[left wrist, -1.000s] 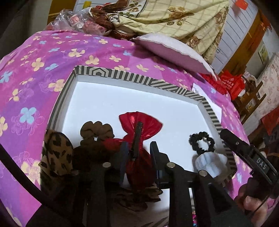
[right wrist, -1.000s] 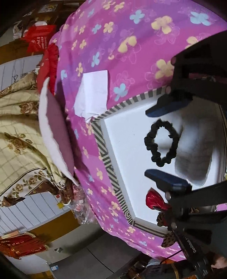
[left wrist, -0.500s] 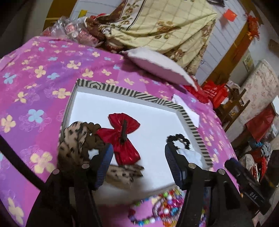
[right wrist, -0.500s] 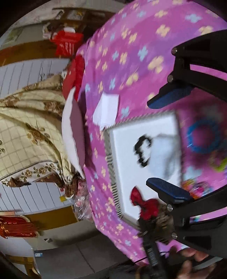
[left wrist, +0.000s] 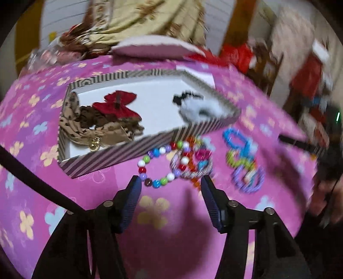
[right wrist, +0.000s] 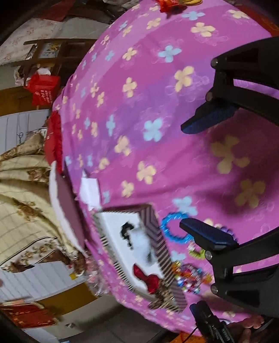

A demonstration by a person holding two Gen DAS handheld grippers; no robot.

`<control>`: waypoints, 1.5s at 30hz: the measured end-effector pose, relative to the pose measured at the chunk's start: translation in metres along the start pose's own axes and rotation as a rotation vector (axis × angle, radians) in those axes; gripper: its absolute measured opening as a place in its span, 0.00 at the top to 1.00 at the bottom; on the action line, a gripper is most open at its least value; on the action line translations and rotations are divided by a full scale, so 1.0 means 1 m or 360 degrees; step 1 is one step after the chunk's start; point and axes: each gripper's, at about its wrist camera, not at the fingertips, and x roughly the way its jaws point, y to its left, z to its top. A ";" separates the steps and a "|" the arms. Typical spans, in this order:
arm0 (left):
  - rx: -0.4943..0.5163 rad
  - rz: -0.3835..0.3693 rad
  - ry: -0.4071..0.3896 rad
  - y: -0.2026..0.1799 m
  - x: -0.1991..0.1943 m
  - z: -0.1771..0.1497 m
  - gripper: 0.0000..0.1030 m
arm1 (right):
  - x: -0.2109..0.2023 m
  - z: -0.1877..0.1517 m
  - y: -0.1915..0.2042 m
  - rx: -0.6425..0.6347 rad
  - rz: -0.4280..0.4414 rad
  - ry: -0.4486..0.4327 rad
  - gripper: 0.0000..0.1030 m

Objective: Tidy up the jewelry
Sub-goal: 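Grasp the multicolour bead bracelet with the left tool, then lift the bead bracelet with the left tool while the right tool grasps the blue bead bracelet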

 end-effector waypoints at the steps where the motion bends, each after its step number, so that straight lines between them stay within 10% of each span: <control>1: 0.0017 0.0024 0.0003 0.001 0.004 -0.001 0.61 | 0.003 0.000 -0.001 0.0010 0.0007 0.0013 0.18; 14: 0.0223 0.0101 0.0062 -0.014 0.034 0.006 0.61 | 0.015 0.000 0.006 0.0057 0.0065 0.0068 0.18; 20: 0.0185 0.0086 0.0079 -0.010 0.030 0.006 0.97 | 0.017 0.000 0.008 0.0053 0.0066 0.0071 0.18; 25: 0.0219 0.0063 0.0083 -0.014 0.024 0.003 0.96 | 0.017 0.001 0.009 0.0051 0.0068 0.0073 0.18; 35: -0.0092 -0.0004 -0.0066 0.015 -0.005 0.014 0.96 | 0.027 0.005 0.030 -0.0121 0.0167 0.0094 0.18; 45: -0.0224 -0.0019 -0.0060 0.026 -0.005 0.016 0.96 | 0.069 0.008 0.078 -0.0583 0.0139 0.0217 0.61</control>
